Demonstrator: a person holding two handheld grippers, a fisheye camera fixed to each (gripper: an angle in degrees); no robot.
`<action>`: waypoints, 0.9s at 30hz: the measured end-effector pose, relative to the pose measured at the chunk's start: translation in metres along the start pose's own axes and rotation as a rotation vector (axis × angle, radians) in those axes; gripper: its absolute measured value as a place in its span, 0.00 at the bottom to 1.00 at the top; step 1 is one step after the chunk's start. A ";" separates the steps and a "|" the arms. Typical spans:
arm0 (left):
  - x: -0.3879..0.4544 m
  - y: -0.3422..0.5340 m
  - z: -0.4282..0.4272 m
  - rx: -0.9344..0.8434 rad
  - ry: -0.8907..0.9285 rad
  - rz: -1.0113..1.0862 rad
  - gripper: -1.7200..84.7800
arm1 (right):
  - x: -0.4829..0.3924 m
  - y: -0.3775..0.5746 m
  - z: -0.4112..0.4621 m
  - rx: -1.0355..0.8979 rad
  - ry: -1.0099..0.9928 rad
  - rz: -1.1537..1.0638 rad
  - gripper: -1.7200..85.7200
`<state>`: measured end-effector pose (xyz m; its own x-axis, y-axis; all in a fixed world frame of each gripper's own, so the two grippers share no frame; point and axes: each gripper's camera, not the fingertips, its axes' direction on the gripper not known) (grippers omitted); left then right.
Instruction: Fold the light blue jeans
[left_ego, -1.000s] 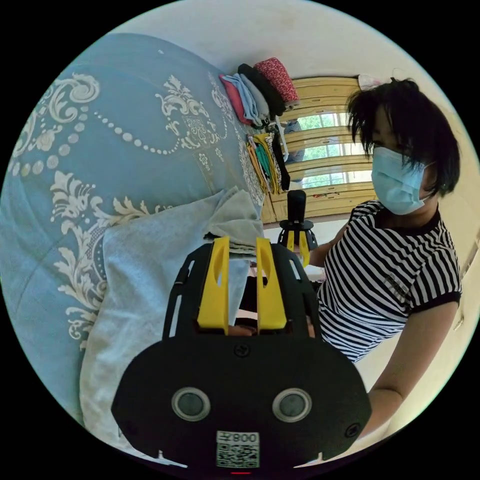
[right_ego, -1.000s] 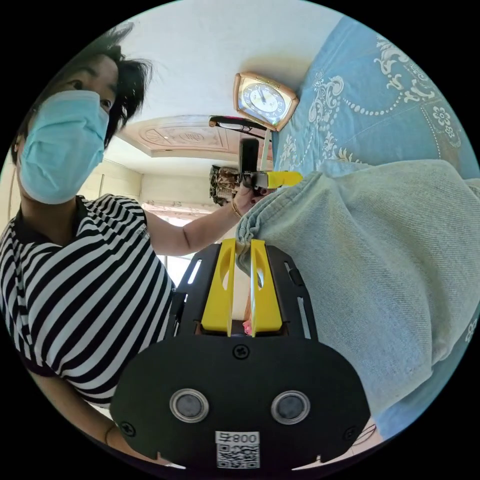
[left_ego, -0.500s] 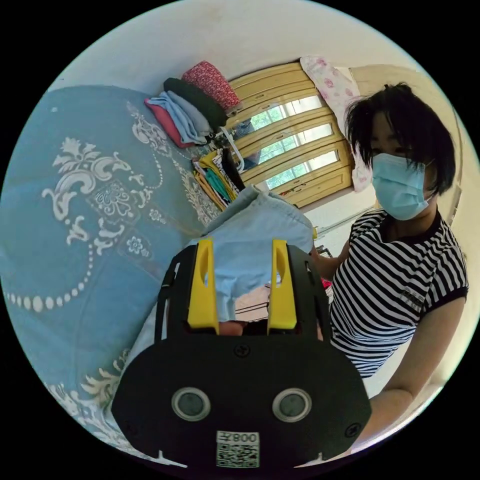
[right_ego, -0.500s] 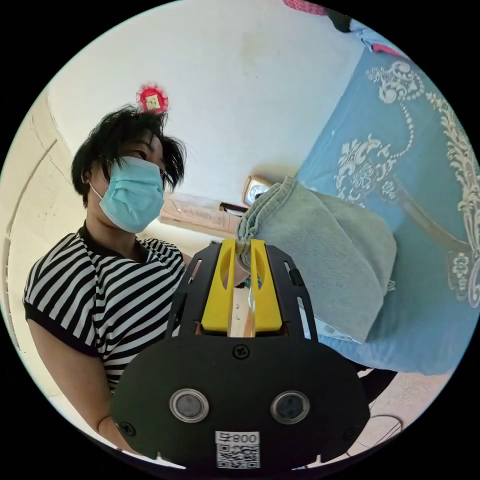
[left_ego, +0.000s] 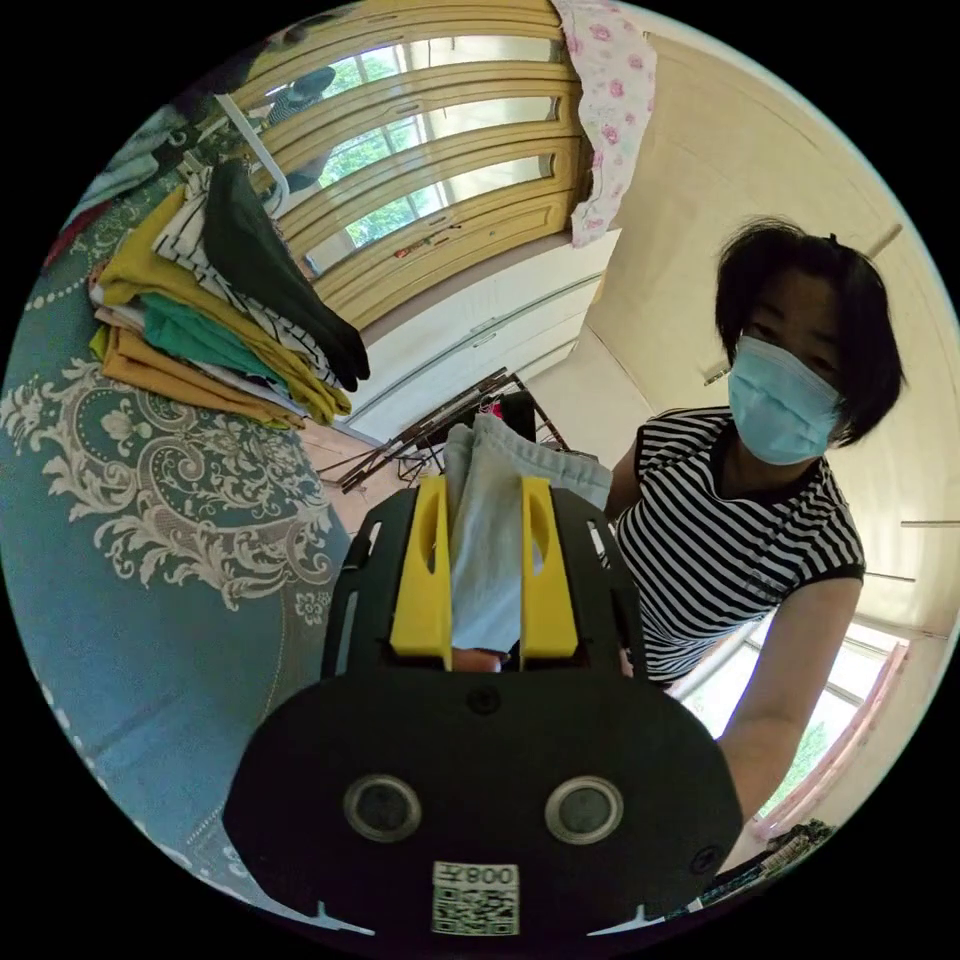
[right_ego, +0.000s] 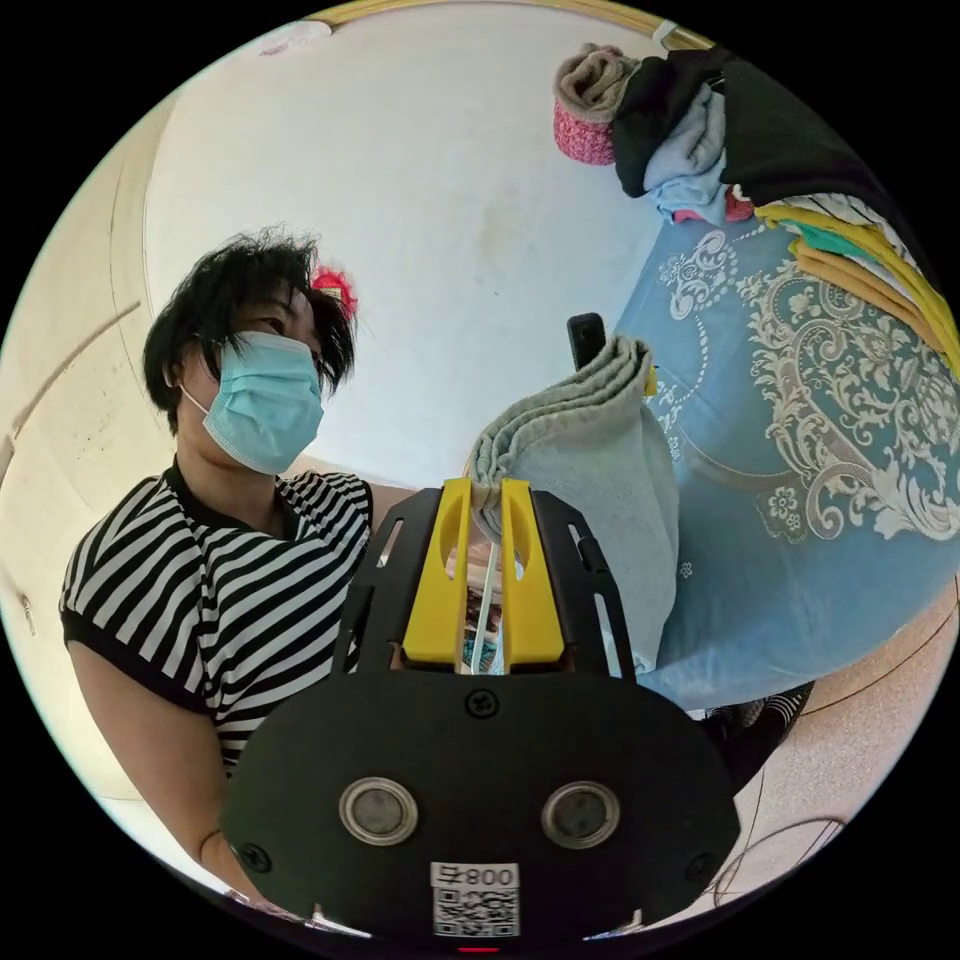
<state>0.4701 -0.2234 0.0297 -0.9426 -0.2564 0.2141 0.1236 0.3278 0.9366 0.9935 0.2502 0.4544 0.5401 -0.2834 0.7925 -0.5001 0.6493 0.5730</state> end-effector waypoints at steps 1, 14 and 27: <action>-0.007 -0.009 0.010 -0.022 0.036 -0.004 0.09 | 0.002 0.003 -0.004 0.023 0.001 0.009 0.08; 0.021 -0.112 0.041 -0.214 -0.259 0.016 0.05 | 0.042 -0.002 -0.041 0.196 0.148 0.118 0.08; 0.159 -0.097 0.024 0.000 -0.380 0.060 0.05 | 0.002 -0.026 0.072 -0.087 -0.115 -0.028 0.08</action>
<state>0.3009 -0.2746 -0.0338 -0.9815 0.1185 0.1506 0.1821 0.3323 0.9254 0.9590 0.1821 0.4561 0.4695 -0.3777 0.7981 -0.4231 0.6971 0.5788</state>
